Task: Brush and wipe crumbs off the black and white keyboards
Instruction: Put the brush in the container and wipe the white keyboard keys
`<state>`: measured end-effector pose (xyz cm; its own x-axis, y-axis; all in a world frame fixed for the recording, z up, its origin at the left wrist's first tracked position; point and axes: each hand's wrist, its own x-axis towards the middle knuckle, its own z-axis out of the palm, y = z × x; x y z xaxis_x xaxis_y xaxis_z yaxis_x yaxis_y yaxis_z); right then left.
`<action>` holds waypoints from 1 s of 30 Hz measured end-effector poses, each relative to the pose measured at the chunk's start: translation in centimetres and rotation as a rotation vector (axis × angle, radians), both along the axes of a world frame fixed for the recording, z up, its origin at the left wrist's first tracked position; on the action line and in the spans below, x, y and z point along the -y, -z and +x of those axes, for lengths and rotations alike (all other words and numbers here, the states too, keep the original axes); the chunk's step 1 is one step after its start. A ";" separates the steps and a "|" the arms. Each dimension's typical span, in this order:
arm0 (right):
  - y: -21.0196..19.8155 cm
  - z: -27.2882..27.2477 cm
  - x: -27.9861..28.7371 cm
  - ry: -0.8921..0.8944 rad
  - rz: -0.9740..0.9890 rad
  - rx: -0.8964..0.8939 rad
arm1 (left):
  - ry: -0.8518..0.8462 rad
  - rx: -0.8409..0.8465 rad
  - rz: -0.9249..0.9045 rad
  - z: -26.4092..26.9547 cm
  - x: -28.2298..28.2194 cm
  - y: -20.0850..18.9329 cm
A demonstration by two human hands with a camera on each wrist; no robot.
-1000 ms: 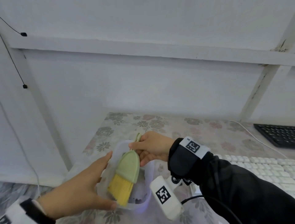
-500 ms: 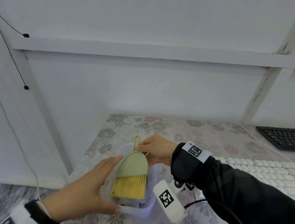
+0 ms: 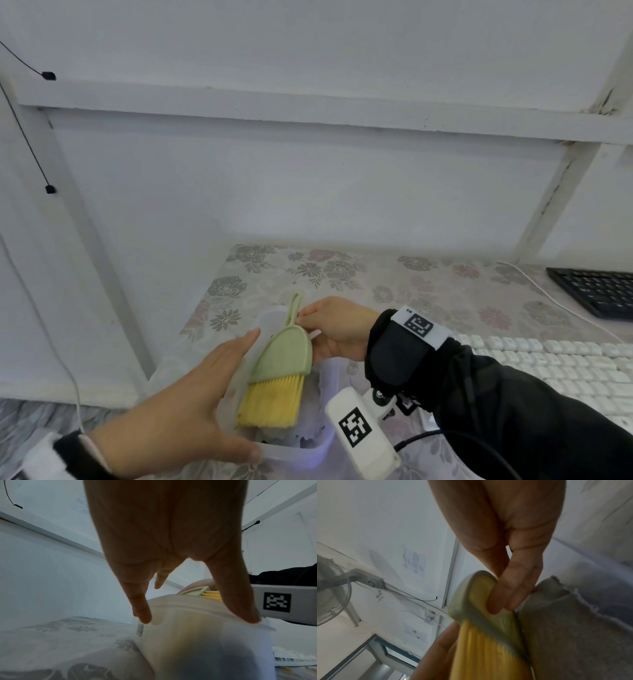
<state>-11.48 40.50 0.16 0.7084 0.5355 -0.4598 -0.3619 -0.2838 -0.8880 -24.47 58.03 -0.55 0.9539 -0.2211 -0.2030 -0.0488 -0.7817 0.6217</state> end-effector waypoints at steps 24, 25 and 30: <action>-0.8 1.0 0.1 -0.278 -0.326 0.107 | -0.004 -0.068 0.027 0.3 0.6 -1.0; -0.8 1.0 0.2 -0.274 -0.360 0.135 | -0.007 -0.064 0.023 0.3 0.5 -0.9; -1.1 1.0 0.6 -0.276 -0.526 0.387 | -0.016 -0.065 0.015 0.4 0.3 -0.7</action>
